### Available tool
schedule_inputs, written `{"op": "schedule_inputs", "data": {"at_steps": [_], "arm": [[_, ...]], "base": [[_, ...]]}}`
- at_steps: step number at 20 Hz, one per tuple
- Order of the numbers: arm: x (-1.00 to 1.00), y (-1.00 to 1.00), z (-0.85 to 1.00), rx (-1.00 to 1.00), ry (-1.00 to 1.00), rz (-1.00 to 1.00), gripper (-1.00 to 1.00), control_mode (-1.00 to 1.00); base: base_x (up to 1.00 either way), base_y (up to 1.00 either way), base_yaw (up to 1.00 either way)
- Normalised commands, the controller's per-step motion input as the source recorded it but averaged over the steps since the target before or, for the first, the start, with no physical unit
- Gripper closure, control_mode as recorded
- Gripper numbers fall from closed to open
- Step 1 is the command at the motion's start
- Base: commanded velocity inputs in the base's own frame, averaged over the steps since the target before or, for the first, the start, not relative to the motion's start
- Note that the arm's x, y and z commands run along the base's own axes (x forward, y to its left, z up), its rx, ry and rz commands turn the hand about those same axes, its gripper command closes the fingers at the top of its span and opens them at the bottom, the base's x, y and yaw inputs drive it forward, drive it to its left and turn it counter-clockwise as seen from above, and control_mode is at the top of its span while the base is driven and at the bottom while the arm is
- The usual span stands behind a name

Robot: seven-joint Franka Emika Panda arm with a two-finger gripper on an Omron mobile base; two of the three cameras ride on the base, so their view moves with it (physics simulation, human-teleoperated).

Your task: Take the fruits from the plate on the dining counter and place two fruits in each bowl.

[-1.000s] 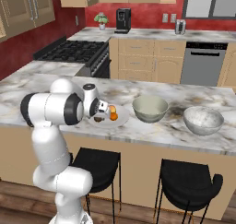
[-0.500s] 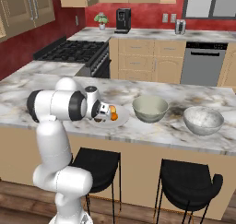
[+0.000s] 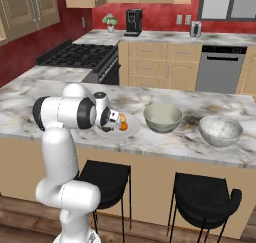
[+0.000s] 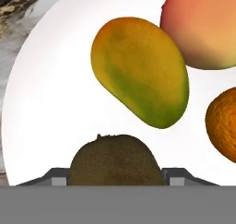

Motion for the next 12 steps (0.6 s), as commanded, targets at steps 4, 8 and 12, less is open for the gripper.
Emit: {"op": "schedule_inputs", "data": {"at_steps": [4,8,12], "arm": [[0.00,0.00,0.00,0.00,0.00,0.00,1.00,-1.00],[0.00,-0.04,0.11,0.00,0.02,0.01,1.00,-1.00],[-0.38,-0.44,0.71,0.01,0.10,0.00,1.00,-1.00]], "base": [[0.00,0.00,0.00],[0.00,0.00,0.00],[0.00,0.00,0.00]]}}
